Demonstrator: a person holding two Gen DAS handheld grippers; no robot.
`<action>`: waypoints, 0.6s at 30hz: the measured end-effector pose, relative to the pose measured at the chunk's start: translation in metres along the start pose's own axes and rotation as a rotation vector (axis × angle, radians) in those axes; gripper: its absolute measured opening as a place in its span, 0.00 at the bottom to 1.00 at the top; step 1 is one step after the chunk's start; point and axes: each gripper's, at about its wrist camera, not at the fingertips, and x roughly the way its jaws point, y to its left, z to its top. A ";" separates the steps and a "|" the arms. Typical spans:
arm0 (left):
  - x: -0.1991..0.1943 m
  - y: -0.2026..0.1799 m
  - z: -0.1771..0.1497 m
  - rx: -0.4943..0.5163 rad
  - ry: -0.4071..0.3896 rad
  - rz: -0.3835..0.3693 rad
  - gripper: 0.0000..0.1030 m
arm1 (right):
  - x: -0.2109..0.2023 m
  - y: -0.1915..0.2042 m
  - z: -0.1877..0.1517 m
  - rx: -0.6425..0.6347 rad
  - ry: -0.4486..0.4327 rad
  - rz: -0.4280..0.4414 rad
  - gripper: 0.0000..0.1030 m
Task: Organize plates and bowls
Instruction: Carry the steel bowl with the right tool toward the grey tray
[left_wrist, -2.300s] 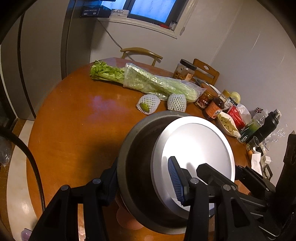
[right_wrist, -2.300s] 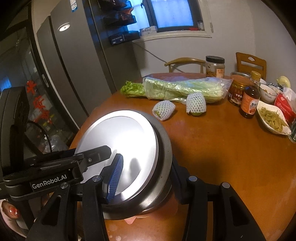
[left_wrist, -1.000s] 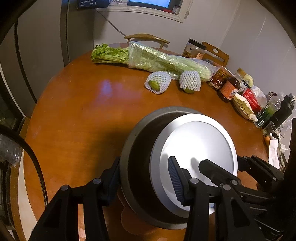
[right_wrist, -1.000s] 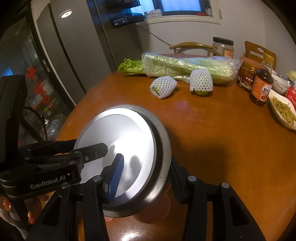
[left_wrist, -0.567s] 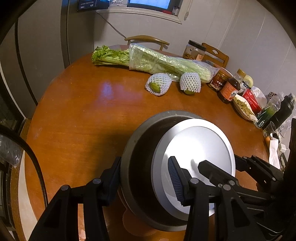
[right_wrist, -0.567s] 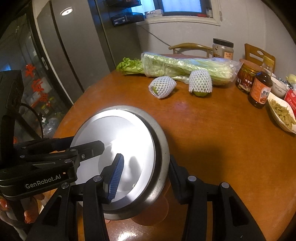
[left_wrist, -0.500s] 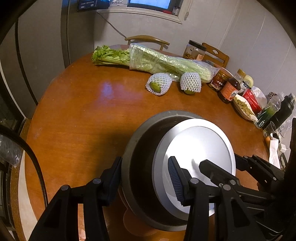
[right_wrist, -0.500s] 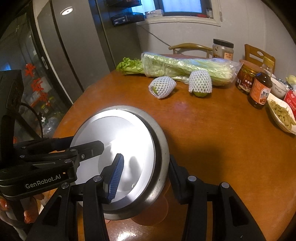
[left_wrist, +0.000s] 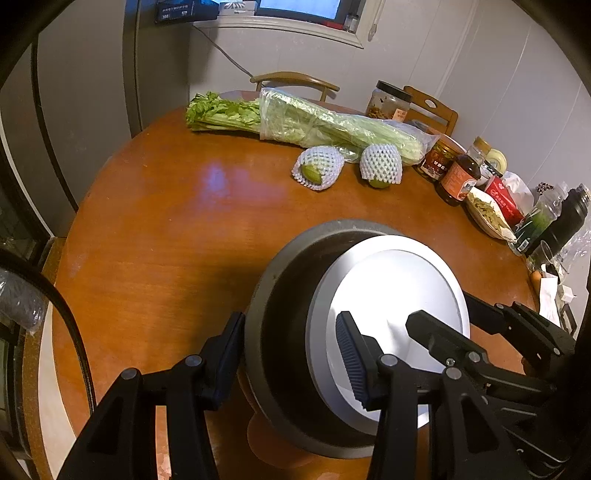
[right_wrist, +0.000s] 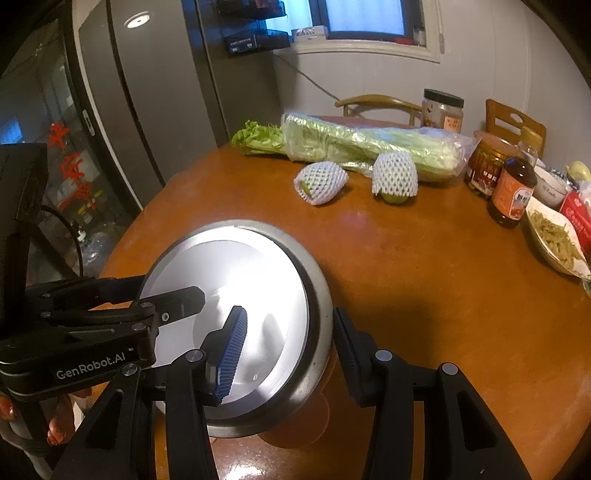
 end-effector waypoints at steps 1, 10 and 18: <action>0.000 0.000 0.000 -0.001 -0.001 0.000 0.48 | 0.000 0.000 0.000 0.000 0.002 -0.001 0.48; -0.004 0.002 -0.002 -0.005 -0.010 0.014 0.49 | -0.001 0.001 -0.001 0.001 0.005 -0.007 0.48; -0.007 0.005 -0.003 -0.010 -0.020 0.019 0.49 | -0.006 0.003 -0.001 -0.004 -0.004 -0.014 0.49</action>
